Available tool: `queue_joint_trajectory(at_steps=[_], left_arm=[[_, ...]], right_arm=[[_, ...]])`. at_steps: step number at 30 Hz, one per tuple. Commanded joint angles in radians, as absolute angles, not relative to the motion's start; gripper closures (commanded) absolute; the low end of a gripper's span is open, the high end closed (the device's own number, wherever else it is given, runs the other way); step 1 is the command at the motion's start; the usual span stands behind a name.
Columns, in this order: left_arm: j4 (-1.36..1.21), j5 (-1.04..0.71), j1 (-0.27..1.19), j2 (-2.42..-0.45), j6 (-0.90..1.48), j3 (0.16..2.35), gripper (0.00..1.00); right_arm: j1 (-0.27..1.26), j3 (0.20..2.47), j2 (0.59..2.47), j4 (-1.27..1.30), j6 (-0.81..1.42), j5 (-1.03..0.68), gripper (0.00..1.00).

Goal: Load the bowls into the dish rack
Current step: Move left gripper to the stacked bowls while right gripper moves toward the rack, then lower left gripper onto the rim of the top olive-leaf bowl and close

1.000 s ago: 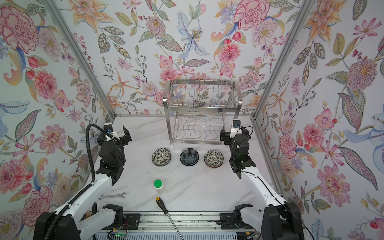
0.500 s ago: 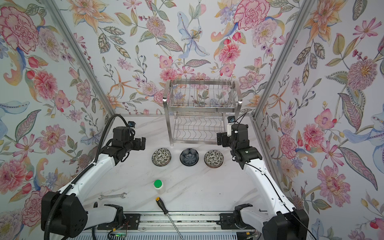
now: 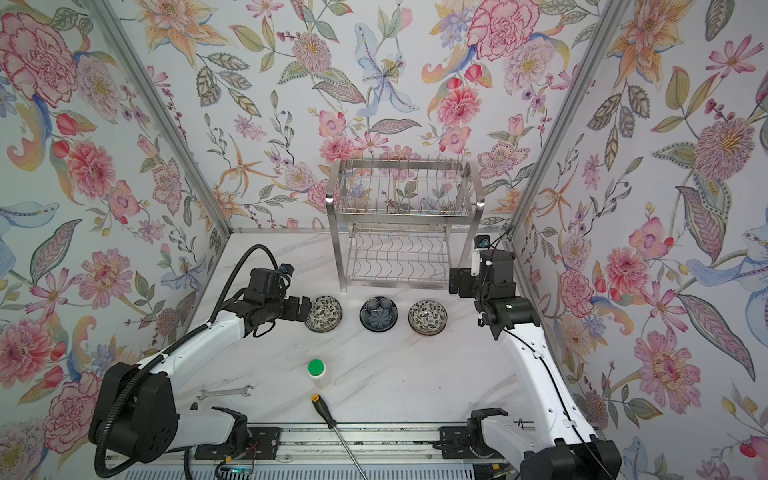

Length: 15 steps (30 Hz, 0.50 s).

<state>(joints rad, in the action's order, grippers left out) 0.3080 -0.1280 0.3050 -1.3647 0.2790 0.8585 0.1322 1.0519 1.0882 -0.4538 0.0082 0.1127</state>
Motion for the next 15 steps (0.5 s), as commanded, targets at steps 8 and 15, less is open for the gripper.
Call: queue_joint_trajectory(at_steps=[8,15], left_arm=[[0.284,-0.069,0.340,-1.468,0.264,0.852,0.01],[0.276,-0.059,0.346,-1.523,0.256,0.873,0.01]], right_arm=[[0.121,1.042,1.082,-0.460,0.021,0.087,0.01],[0.115,1.040,1.077,-0.459,0.020,0.084,0.01]])
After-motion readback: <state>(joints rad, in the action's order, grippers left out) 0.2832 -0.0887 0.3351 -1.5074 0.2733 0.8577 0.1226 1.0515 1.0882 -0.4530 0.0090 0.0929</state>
